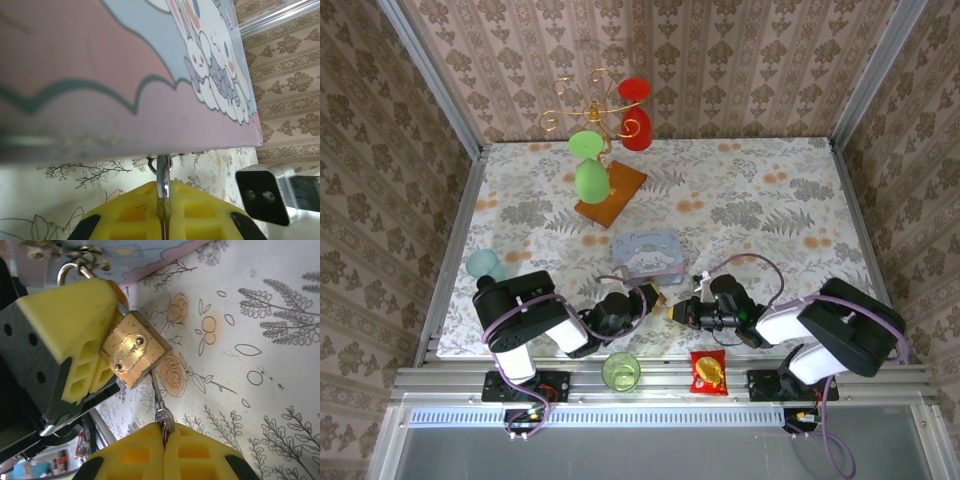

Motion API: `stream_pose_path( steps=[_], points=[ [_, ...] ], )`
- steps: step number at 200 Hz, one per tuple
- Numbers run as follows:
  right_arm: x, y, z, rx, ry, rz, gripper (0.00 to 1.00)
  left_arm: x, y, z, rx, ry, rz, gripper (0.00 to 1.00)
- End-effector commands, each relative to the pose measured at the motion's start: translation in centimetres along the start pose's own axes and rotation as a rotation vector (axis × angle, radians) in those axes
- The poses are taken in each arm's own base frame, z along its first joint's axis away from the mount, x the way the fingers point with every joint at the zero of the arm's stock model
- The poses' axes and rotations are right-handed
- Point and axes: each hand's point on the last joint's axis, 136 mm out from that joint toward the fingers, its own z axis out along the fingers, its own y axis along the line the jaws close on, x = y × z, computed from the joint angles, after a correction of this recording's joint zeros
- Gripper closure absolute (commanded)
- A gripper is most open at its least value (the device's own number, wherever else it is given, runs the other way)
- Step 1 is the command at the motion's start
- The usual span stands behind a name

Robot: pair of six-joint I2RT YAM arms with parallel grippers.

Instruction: Unlock the padlock with the key

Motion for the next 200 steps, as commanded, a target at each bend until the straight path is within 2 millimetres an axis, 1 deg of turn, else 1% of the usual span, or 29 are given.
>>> stream_pose_path(
  steps=[1, 17, 30, 36, 39, 58, 60, 66, 79, 87, 99, 108, 123, 135, 149, 155, 173, 189, 200],
  points=[
    [-2.1, 1.2, -0.8, 0.022, -0.067, -0.140, 1.00, 1.6, -4.0, -0.1, 0.141, 0.072, -0.031, 1.00],
    [-2.5, 1.4, -1.1, 0.007, -0.061, -0.133, 1.00, 1.8, -3.9, -0.1, 0.138, 0.077, -0.038, 1.00],
    [-2.3, 1.8, -0.5, -0.021, -0.019, -0.117, 1.00, 1.9, -4.1, -0.1, 0.145, 0.081, -0.053, 1.00],
    [-2.5, 2.4, -0.3, -0.047, -0.009, -0.111, 1.00, 1.9, -4.3, -0.1, 0.151, 0.080, -0.056, 1.00],
    [-2.2, 2.0, 0.1, -0.042, 0.008, -0.096, 1.00, 1.9, -4.4, -0.1, 0.155, 0.079, -0.058, 1.00],
    [-2.5, 2.4, 0.8, -0.117, 0.018, -0.032, 1.00, 1.4, -5.5, -0.3, 0.184, 0.064, -0.050, 1.00],
    [-2.4, 2.2, 0.9, -0.119, 0.022, -0.019, 1.00, 1.4, -5.6, -0.3, 0.186, 0.063, -0.050, 1.00],
    [-2.8, 2.5, 0.9, -0.155, 0.009, -0.008, 1.00, 1.3, -6.0, -0.4, 0.196, 0.064, -0.050, 1.00],
    [-3.5, 2.1, 0.7, -0.190, -0.011, 0.035, 1.00, 1.3, -6.4, -0.4, 0.208, 0.070, -0.053, 1.00],
    [-3.8, 2.0, 0.6, -0.207, -0.012, 0.045, 1.00, 1.4, -6.4, -0.4, 0.208, 0.077, -0.055, 1.00],
    [-3.9, 3.0, 0.6, -0.251, -0.008, 0.032, 1.00, 1.7, -6.3, -0.2, 0.205, 0.087, -0.055, 1.00],
    [-3.7, 3.4, 0.7, -0.267, 0.003, 0.029, 1.00, 1.8, -6.0, -0.1, 0.199, 0.089, -0.059, 1.00],
    [-3.3, 3.4, 0.8, -0.260, 0.025, 0.033, 1.00, 1.7, -6.0, -0.1, 0.198, 0.084, -0.033, 1.00],
    [-3.0, 3.1, 0.5, -0.255, 0.027, 0.034, 1.00, 1.6, -5.8, -0.1, 0.191, 0.079, -0.019, 1.00],
    [-2.6, 2.3, 0.0, -0.213, 0.045, 0.037, 1.00, 1.6, -4.8, -0.1, 0.166, 0.075, -0.014, 1.00],
    [-2.0, 1.1, 0.1, -0.157, 0.067, 0.052, 1.00, 1.4, -4.5, 0.0, 0.155, 0.066, -0.008, 1.00],
    [-0.8, -1.0, -0.5, -0.019, 0.111, 0.034, 1.00, 1.3, -3.6, 0.2, 0.131, 0.059, 0.002, 1.00],
    [0.0, -1.6, -1.3, 0.024, 0.137, 0.021, 1.00, 1.4, -3.3, 0.5, 0.121, 0.061, 0.025, 1.00],
    [0.7, -2.0, -1.5, 0.044, 0.165, 0.026, 1.00, 1.5, -3.2, 0.6, 0.115, 0.063, 0.026, 1.00]
  ],
)
